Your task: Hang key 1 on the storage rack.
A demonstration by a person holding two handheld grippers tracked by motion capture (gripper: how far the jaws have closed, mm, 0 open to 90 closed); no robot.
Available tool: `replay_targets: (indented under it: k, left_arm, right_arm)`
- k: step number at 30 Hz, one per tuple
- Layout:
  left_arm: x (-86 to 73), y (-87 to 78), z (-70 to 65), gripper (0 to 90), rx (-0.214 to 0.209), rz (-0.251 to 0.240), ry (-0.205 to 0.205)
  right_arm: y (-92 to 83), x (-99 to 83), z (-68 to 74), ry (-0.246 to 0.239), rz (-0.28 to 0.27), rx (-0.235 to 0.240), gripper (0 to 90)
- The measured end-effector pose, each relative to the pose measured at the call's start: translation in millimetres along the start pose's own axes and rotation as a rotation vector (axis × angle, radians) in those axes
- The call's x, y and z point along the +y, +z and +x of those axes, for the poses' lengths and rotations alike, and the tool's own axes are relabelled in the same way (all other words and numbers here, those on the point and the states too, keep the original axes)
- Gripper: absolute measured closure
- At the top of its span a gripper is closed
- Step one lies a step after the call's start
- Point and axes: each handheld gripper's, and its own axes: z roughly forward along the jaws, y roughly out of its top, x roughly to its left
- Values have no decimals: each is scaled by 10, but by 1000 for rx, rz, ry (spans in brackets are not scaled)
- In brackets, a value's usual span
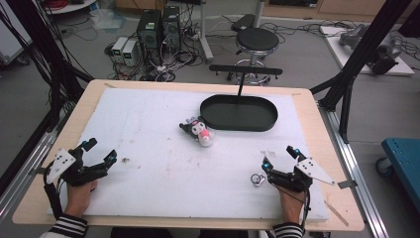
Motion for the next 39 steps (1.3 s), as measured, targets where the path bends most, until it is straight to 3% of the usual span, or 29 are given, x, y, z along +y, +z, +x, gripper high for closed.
replay_targets:
  k: [4,9,14,20,23,31,39]
  left_arm:
    - [-1,1,3,125,1,-2,-8]
    - [0,1,-1,125,0,0,-1]
    - [0,0,2,125,1,-1,-6]
    - [0,0,0,125,0,1,-1]
    - [0,0,1,125,2,-1,-5]
    - [0,0,7,125,0,0,-9]
    - [0,0,7,125,1,0,-9]
  right_arm:
    - [28,126,4,-21,6,16,33]
    - [97,445,42,-59,58,60,33]
    - [154,662,61,-64,99,92,33]
    - [306,942,88,-91,182,155,33]
    - [444,1094,117,-115,246,210,33]
    - [714,1269,223,-186,354,284,33]
    - [988,1377,341,-215,449,347,34]
